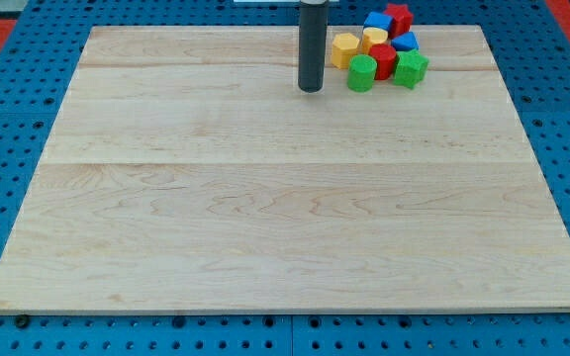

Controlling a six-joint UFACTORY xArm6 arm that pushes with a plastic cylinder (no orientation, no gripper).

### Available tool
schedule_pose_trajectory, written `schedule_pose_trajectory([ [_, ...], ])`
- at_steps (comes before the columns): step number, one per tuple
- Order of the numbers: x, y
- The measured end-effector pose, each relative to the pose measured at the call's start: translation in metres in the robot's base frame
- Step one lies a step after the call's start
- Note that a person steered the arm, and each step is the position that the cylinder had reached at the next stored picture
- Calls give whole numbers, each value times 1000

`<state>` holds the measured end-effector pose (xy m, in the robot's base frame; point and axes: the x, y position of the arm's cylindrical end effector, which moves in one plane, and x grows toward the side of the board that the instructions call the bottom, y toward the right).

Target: Separate the green star from the blue triangle

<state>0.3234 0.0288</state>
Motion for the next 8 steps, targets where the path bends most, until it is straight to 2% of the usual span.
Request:
schedule_pose_trajectory([
  [1, 50, -2],
  [2, 65, 70],
  [3, 49, 175],
  [4, 2, 249],
  [5, -73, 270],
  [6, -132, 245],
  [8, -132, 237],
])
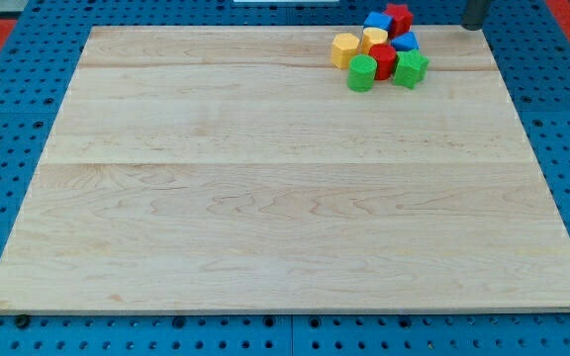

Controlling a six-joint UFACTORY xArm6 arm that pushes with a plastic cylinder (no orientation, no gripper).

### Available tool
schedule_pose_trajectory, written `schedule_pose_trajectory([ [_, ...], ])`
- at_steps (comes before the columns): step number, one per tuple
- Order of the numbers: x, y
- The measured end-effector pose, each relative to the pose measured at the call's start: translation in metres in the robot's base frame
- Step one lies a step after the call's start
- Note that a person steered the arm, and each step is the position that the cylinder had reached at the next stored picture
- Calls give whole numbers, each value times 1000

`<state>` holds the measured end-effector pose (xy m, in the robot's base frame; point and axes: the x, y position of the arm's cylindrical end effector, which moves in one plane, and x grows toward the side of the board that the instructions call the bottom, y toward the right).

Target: Separate the green star from the blue triangle

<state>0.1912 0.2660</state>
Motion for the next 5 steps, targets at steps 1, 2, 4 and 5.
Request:
schedule_pose_trajectory([
  [1, 9, -35],
  [2, 23, -62],
  [4, 68, -101],
  [5, 97, -117],
])
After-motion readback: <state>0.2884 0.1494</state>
